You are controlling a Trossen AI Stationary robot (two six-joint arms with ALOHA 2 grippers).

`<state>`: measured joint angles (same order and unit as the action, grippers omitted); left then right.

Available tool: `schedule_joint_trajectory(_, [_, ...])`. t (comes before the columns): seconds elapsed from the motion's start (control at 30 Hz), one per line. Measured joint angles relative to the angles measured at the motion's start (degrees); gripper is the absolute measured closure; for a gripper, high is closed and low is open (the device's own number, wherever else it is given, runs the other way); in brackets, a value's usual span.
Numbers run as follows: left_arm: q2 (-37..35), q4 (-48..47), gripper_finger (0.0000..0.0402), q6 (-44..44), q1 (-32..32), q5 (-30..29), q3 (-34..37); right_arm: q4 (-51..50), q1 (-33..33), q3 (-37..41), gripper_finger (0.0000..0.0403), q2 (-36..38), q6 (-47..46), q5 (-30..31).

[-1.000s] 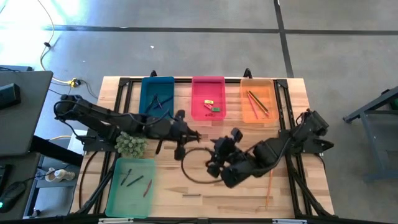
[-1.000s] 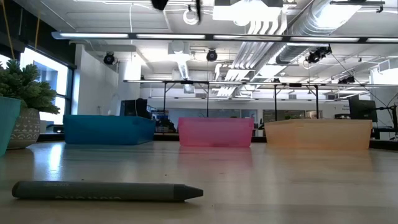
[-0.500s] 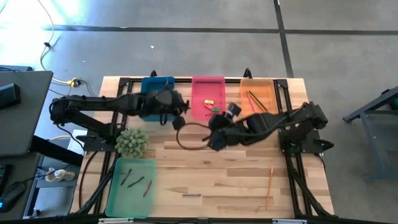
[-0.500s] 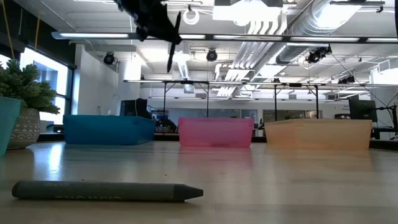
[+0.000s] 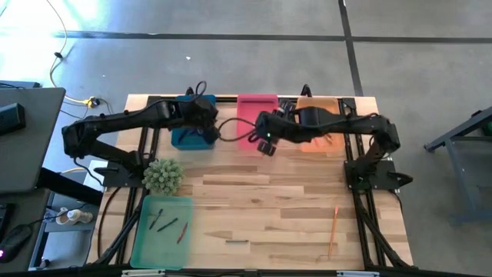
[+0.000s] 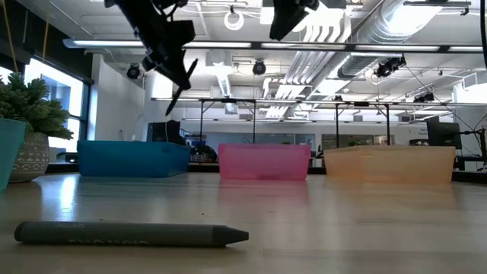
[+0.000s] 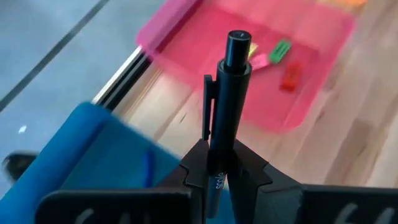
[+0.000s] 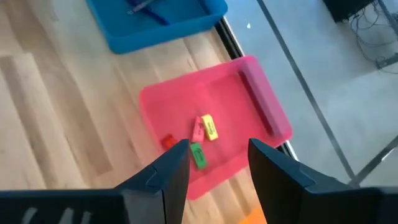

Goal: Sort crayons/erasers/pens/pencils in bins
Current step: Put the black pen into the blue bin

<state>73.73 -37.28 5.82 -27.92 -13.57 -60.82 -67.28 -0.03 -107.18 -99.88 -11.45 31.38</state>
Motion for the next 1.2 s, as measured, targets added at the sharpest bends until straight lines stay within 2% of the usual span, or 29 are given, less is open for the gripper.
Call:
schedule_joint_trajectory(0.27, [0.0, -9.4, 0.0382, 2.5, -5.7, 0.0, 0.0, -2.1, -6.8, 0.0, 0.0249, 0.0, 6.0, -1.3])
schedule_joint_trajectory(0.5, [1.2, -15.3, 0.0383, 5.1, -10.4, 0.6, 0.0, -4.2, -12.2, 0.0, 0.0249, 0.0, 7.2, -7.1])
schedule_joint_trajectory(0.73, [6.1, -16.5, 0.0384, 4.6, -14.7, 4.0, 0.0, -4.2, -16.6, 0.0, 0.0249, -0.2, 10.4, -9.4])
schedule_joint_trajectory(0.93, [10.6, -16.5, 0.0384, 3.6, -17.1, 5.6, 0.0, -4.2, -19.1, 0.0, 0.0249, -0.2, 10.7, -16.0])
schedule_joint_trajectory(1.2, [15.2, -16.5, 0.0375, 2.1, -18.8, 11.2, 0.0, -4.1, -19.9, 0.0, 0.0249, -0.2, 10.6, -17.4])
